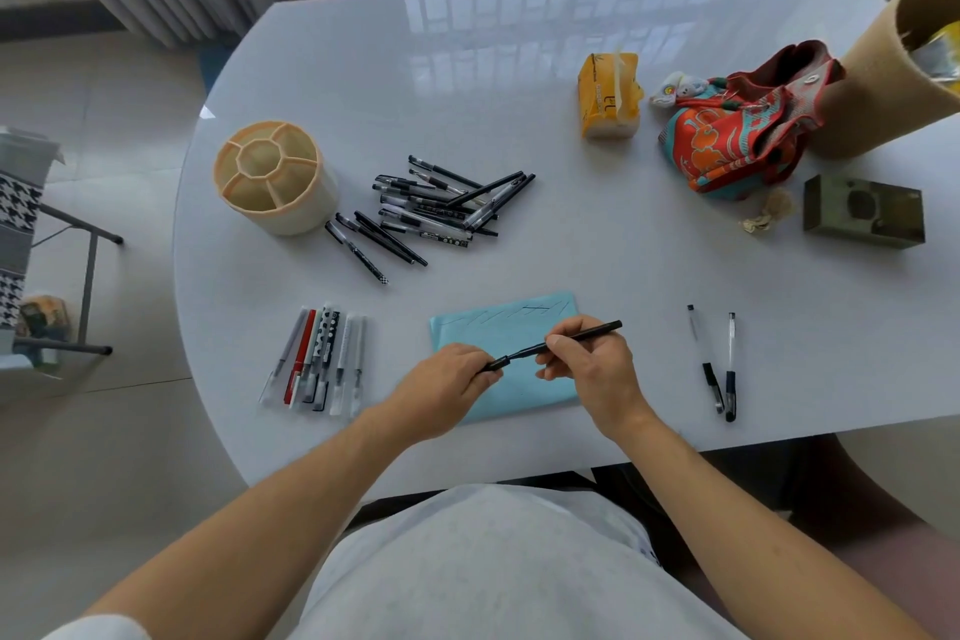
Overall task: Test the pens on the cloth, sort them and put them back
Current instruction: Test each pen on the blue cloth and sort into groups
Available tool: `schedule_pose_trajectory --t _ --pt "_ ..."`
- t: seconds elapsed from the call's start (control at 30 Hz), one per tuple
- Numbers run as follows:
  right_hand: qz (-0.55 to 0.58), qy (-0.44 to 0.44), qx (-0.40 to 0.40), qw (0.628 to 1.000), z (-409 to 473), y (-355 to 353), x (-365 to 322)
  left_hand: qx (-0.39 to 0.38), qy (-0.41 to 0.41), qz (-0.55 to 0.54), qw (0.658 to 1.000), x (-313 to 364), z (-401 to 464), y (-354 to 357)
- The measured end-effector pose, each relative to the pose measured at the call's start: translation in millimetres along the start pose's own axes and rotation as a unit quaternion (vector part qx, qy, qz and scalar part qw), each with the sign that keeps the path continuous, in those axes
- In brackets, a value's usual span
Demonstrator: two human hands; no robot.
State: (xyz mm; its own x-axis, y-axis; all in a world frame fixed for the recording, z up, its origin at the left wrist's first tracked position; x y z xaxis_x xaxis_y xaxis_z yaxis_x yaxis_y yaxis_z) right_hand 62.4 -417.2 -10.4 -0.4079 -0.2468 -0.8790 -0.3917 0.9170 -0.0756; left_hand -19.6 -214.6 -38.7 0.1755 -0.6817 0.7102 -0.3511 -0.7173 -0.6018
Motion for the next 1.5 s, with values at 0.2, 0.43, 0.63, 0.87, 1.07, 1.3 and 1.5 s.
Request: schedule_pose_trajectory --t 0.2,0.43,0.63,0.87,1.07,1.3,1.5 --pt "-0.013 -0.001 0.0 1.0 -0.9 0.8 4.8 0.005 0.007 -0.004 1.0 3.7 -1.7 0.8" --pt "-0.037 0.02 -0.051 0.998 -6.0 11.5 13.1 0.0 0.007 0.009 1.0 19.3 0.3 3.1" --pt "-0.072 0.001 -0.065 0.995 -6.0 20.7 11.8 -0.006 -0.023 0.007 1.0 22.9 -3.4 4.7" --pt "-0.236 0.014 -0.161 0.958 8.5 47.7 8.4 -0.019 -0.075 -0.003 0.997 3.7 -19.4 0.5" --pt "-0.278 0.012 -0.086 0.957 57.6 80.2 -6.0 0.115 -0.206 0.028 0.971 -43.8 -47.3 -9.9" --pt "-0.479 -0.085 -0.052 0.872 130.2 140.7 -35.9 0.172 -0.299 0.013 0.938 -82.9 -75.3 -24.1" --pt "-0.618 -0.131 -0.03 0.774 161.2 172.7 -36.8 0.188 -0.332 -0.004 0.924 -106.1 -75.2 -32.3"
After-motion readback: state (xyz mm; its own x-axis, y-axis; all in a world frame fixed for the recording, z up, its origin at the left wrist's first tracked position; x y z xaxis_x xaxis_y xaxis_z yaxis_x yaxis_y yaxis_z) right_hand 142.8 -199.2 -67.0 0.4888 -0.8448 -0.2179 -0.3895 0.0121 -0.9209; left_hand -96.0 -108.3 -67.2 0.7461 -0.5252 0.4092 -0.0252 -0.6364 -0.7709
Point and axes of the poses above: each hand's wrist, its own z-axis towards the middle knuckle, its own y-axis out of the palm, x = y × z, the point moved 1 cm from there along z, towards the middle knuckle, and after that the axes turned 9 degrees about -z, right-handed, at the moved point
